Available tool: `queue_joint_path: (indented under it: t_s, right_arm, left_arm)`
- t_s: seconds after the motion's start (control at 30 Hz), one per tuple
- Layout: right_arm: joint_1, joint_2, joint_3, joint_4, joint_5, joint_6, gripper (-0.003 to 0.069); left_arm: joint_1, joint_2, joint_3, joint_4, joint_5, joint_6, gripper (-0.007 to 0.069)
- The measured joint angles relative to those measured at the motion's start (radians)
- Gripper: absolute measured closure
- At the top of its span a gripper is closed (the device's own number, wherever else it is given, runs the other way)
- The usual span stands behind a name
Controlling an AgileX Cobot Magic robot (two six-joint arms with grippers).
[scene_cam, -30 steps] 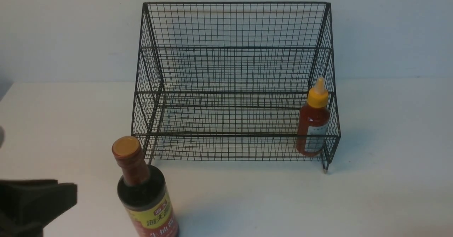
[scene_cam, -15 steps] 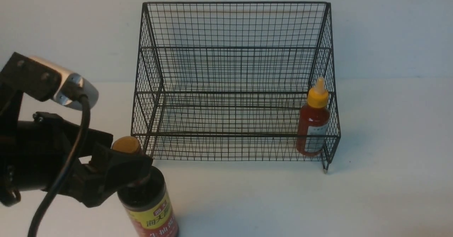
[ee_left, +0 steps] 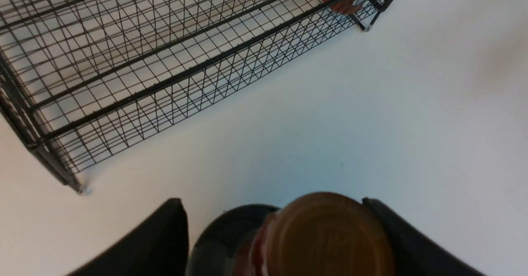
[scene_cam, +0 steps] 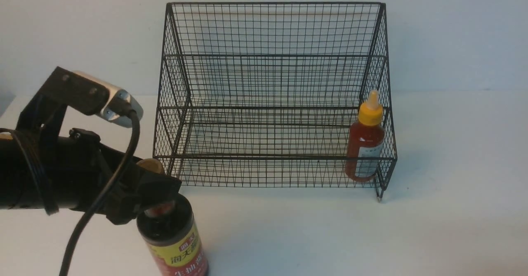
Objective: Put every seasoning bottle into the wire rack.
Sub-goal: Use the left arm to grab the condiment bottle closest to it, then use the left arm to put the condiment bottle back on the shelf
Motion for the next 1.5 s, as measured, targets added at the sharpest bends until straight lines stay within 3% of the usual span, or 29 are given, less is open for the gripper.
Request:
queue_joint_path:
  t_s: [0.1,0.2,0.6,0.73,1.23,1.5]
  right_arm:
    - [0.0,0.0,0.0,0.0,0.0,0.0,0.0673]
    - [0.0,0.0,0.0,0.0,0.0,0.0,0.0673]
    - [0.0,0.0,0.0,0.0,0.0,0.0,0.0673]
    - [0.0,0.0,0.0,0.0,0.0,0.0,0.0673]
    - [0.0,0.0,0.0,0.0,0.0,0.0,0.0673]
    - [0.0,0.0,0.0,0.0,0.0,0.0,0.0673]
  left_arm:
    - [0.0,0.008,0.0,-0.001,-0.01,0.0,0.0235]
    - [0.0,0.024,-0.001,0.003,-0.034,0.011,0.0348]
    - [0.0,-0.008,-0.047,0.063,0.032,-0.012,0.0354]
    - [0.0,-0.029,-0.198,0.07,0.148,-0.085,0.0354]
    - [-0.001,0.089,-0.652,0.14,0.328,-0.367,0.0354]
    - [-0.12,0.234,-0.812,0.217,0.319,-0.438,0.0354]
